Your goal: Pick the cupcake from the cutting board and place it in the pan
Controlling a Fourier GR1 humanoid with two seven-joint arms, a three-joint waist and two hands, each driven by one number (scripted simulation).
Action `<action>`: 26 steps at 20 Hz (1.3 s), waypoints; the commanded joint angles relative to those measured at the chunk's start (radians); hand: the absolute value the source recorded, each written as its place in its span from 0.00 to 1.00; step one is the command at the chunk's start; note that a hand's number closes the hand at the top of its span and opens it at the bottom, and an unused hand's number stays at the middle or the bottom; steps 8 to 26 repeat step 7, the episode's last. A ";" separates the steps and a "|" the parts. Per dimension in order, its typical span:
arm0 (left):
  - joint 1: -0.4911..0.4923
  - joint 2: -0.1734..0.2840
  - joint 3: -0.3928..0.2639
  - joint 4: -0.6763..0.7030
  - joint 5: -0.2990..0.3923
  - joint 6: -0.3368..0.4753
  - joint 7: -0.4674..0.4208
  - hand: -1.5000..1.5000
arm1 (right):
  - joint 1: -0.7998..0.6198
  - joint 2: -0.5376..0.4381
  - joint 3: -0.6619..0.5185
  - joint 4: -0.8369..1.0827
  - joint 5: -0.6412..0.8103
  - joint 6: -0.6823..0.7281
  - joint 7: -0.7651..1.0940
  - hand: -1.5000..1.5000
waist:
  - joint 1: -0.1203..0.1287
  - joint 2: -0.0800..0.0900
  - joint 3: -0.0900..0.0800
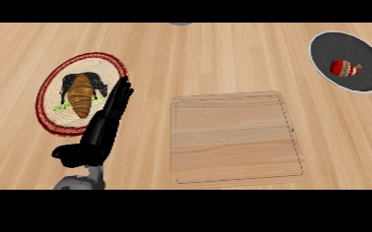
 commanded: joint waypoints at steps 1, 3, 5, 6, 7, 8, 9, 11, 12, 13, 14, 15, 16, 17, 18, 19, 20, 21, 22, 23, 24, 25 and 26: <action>-0.011 -0.020 -0.007 0.003 -0.016 0.024 0.005 0.50 | 0.005 0.011 0.023 0.006 0.012 0.079 -0.093 0.00 | 0.003 0.000 0.000; -0.018 -0.023 -0.009 -0.014 -0.015 0.031 0.035 0.50 | 0.061 -0.004 0.026 -0.006 0.008 0.101 -0.174 0.00 | -0.014 -0.005 0.000; 0.027 -0.012 -0.020 0.008 -0.007 -0.006 -0.024 0.50 | 0.015 -0.014 0.028 -0.009 0.011 0.032 -0.115 0.00 | 0.005 -0.001 -0.001; 0.030 -0.011 -0.030 -0.029 -0.030 0.014 -0.012 0.50 | 0.038 -0.041 0.015 -0.009 -0.001 0.042 -0.141 0.00 | 0.005 -0.002 0.002; -0.003 -0.020 -0.014 -0.015 -0.006 0.010 0.007 0.50 | 0.046 -0.002 0.037 -0.022 0.019 -0.008 -0.171 0.00 | 0.003 0.001 0.001; -0.003 -0.020 -0.014 -0.015 -0.006 0.010 0.007 0.50 | 0.046 -0.002 0.037 -0.022 0.019 -0.008 -0.171 0.00 | 0.003 0.001 0.001; -0.003 -0.020 -0.014 -0.015 -0.006 0.010 0.007 0.50 | 0.046 -0.002 0.037 -0.022 0.019 -0.008 -0.171 0.00 | 0.003 0.001 0.001; -0.003 -0.020 -0.014 -0.015 -0.006 0.010 0.007 0.50 | 0.046 -0.002 0.037 -0.022 0.019 -0.008 -0.171 0.00 | 0.003 0.001 0.001; -0.003 -0.020 -0.014 -0.015 -0.006 0.010 0.007 0.50 | 0.046 -0.002 0.037 -0.022 0.019 -0.008 -0.171 0.00 | 0.003 0.001 0.001; -0.003 -0.020 -0.014 -0.015 -0.006 0.010 0.007 0.50 | 0.046 -0.002 0.037 -0.022 0.019 -0.008 -0.171 0.00 | 0.003 0.001 0.001; -0.003 -0.020 -0.014 -0.015 -0.006 0.010 0.007 0.50 | 0.046 -0.002 0.037 -0.022 0.019 -0.008 -0.171 0.00 | 0.003 0.001 0.001; -0.003 -0.020 -0.014 -0.015 -0.006 0.010 0.007 0.50 | 0.046 -0.002 0.037 -0.022 0.019 -0.008 -0.171 0.00 | 0.003 0.001 0.001; -0.003 -0.020 -0.014 -0.015 -0.006 0.010 0.007 0.50 | 0.046 -0.002 0.037 -0.022 0.019 -0.008 -0.171 0.00 | 0.003 0.001 0.001; -0.003 -0.020 -0.014 -0.015 -0.006 0.010 0.007 0.50 | 0.046 -0.002 0.037 -0.022 0.019 -0.008 -0.171 0.00 | 0.003 0.001 0.001; -0.003 -0.020 -0.014 -0.015 -0.006 0.010 0.007 0.50 | 0.046 -0.002 0.037 -0.022 0.019 -0.008 -0.171 0.00 | 0.003 0.001 0.001; -0.003 -0.020 -0.014 -0.015 -0.006 0.010 0.007 0.50 | 0.046 -0.002 0.037 -0.022 0.019 -0.008 -0.171 0.00 | 0.003 0.001 0.001; -0.003 -0.020 -0.014 -0.015 -0.006 0.010 0.007 0.50 | 0.046 -0.002 0.037 -0.022 0.019 -0.008 -0.171 0.00 | 0.003 0.001 0.001; -0.003 -0.020 -0.014 -0.015 -0.006 0.010 0.007 0.50 | 0.046 -0.002 0.037 -0.022 0.019 -0.008 -0.171 0.00 | 0.003 0.001 0.001; -0.003 -0.020 -0.014 -0.015 -0.006 0.010 0.007 0.50 | 0.046 -0.002 0.037 -0.022 0.019 -0.008 -0.171 0.00 | 0.003 0.001 0.001; -0.003 -0.020 -0.014 -0.015 -0.006 0.010 0.007 0.50 | 0.046 -0.002 0.037 -0.022 0.019 -0.008 -0.171 0.00 | 0.003 0.001 0.001; -0.003 -0.020 -0.014 -0.015 -0.006 0.010 0.007 0.50 | 0.046 -0.002 0.037 -0.022 0.019 -0.008 -0.171 0.00 | 0.003 0.001 0.001; -0.003 -0.020 -0.014 -0.015 -0.006 0.010 0.007 0.50 | 0.046 -0.002 0.037 -0.022 0.019 -0.008 -0.171 0.00 | 0.003 0.001 0.001; -0.003 -0.020 -0.014 -0.015 -0.006 0.010 0.007 0.50 | 0.046 -0.002 0.037 -0.022 0.019 -0.008 -0.171 0.00 | 0.003 0.001 0.001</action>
